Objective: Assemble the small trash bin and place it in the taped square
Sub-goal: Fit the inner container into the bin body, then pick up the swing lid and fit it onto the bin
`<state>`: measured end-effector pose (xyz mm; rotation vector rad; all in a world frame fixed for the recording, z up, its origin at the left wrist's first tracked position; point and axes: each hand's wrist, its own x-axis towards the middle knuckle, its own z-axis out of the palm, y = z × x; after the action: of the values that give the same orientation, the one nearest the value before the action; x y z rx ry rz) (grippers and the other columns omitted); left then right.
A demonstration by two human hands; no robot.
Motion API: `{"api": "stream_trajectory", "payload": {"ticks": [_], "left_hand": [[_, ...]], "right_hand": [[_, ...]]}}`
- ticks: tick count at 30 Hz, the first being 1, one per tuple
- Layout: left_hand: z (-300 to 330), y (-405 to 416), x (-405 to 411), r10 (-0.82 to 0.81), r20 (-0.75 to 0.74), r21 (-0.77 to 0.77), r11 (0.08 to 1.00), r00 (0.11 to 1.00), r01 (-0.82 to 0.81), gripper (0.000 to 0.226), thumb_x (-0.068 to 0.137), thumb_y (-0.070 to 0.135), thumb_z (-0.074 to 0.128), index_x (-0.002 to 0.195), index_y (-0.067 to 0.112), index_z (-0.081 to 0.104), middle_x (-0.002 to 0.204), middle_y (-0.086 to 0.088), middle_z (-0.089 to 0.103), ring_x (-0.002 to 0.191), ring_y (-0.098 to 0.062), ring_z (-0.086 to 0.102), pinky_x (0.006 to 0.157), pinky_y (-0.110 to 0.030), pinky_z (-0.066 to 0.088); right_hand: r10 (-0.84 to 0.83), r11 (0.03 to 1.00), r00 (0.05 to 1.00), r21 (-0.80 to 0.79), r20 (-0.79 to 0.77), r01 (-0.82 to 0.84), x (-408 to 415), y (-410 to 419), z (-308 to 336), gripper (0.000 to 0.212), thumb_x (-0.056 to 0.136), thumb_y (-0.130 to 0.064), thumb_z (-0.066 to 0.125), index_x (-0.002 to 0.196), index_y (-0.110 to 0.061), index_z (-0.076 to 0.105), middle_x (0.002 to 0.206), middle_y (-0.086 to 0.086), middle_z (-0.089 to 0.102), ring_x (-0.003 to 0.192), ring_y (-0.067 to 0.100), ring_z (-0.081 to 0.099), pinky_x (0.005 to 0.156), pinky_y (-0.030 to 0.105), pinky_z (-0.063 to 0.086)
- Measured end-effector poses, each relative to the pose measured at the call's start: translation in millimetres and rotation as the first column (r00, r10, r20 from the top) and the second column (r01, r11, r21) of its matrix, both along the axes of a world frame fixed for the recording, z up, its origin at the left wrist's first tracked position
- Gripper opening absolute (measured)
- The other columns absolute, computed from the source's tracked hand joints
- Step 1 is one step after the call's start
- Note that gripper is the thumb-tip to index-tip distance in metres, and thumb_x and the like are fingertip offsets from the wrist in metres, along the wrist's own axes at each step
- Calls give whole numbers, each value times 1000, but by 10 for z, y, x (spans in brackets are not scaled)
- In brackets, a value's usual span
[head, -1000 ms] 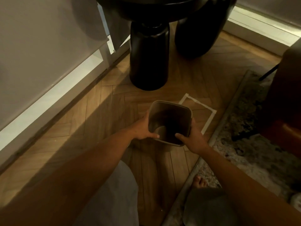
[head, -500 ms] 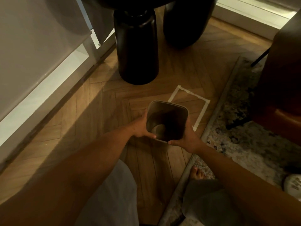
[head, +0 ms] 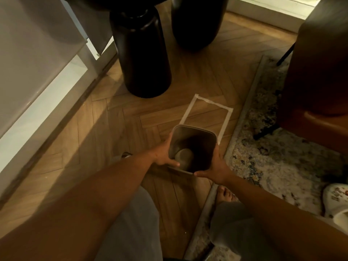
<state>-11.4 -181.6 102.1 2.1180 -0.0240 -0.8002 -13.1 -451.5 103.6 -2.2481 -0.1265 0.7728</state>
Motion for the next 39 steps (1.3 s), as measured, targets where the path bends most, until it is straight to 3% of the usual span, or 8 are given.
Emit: {"api": "stream_trajectory", "payload": {"ticks": [5,9,14,19,25,31,36,39], "left_hand": [[-54,-19,-48,-85,-11,44,995,996,86,161,59,29,98,154,30,-31,165,-2,23,140,-7,22,108,-25,26],[-93,-44,-47,-109,-25,84,990,994,111,162,59,27,99,154,24,-32,167,-8,19,150,-22,23,110,-25,24],[-103,-24,-46,-110,-37,85,990,993,113,159,61,33,97,154,30,-33,166,-7,23,150,-24,28,114,-30,28],[-1,-17,34,139,-81,37,990,987,-136,128,78,56,79,159,33,-17,169,-5,18,152,-27,25,118,-41,27],[142,286,112,457,-23,121,884,889,-452,90,97,60,49,163,24,0,170,-9,13,154,-32,19,121,-53,23],[166,841,-31,599,21,169,787,800,-594,84,99,66,38,163,21,8,165,-11,29,149,-33,31,120,-51,27],[177,1202,-275,669,29,142,733,743,-666,66,105,52,38,159,14,29,159,-15,39,145,-34,39,118,-45,29],[143,1492,-460,668,29,212,722,743,-658,53,108,43,39,146,8,51,144,-17,55,134,-35,50,115,-45,35]], "right_hand": [[-37,998,999,-61,-18,36,-185,-29,-87,162,54,-44,101,163,-29,-18,173,4,4,158,29,18,122,54,34],[-54,994,997,-95,-51,49,-239,-28,-80,166,53,-42,102,162,-25,-23,172,5,3,155,30,27,119,51,39],[-69,988,991,-147,-112,52,-205,-8,-54,163,57,-45,99,161,-22,-23,171,10,15,154,34,29,118,54,39],[-104,957,994,-274,-36,90,-65,145,55,142,73,-58,86,162,-14,-15,171,17,1,153,43,27,118,58,38],[-46,970,992,-233,116,72,243,427,342,113,85,-59,75,163,-10,9,170,15,13,151,40,31,117,54,40],[66,995,974,-91,217,-47,382,868,603,97,93,-51,71,162,-12,16,173,6,10,147,31,39,99,30,39],[118,993,978,-9,175,-118,383,1318,750,90,98,-44,67,165,-10,17,174,11,11,158,30,22,113,30,26],[145,988,984,42,104,-150,334,1660,723,83,99,-43,67,164,-14,24,165,13,36,143,27,46,105,32,46]]}}
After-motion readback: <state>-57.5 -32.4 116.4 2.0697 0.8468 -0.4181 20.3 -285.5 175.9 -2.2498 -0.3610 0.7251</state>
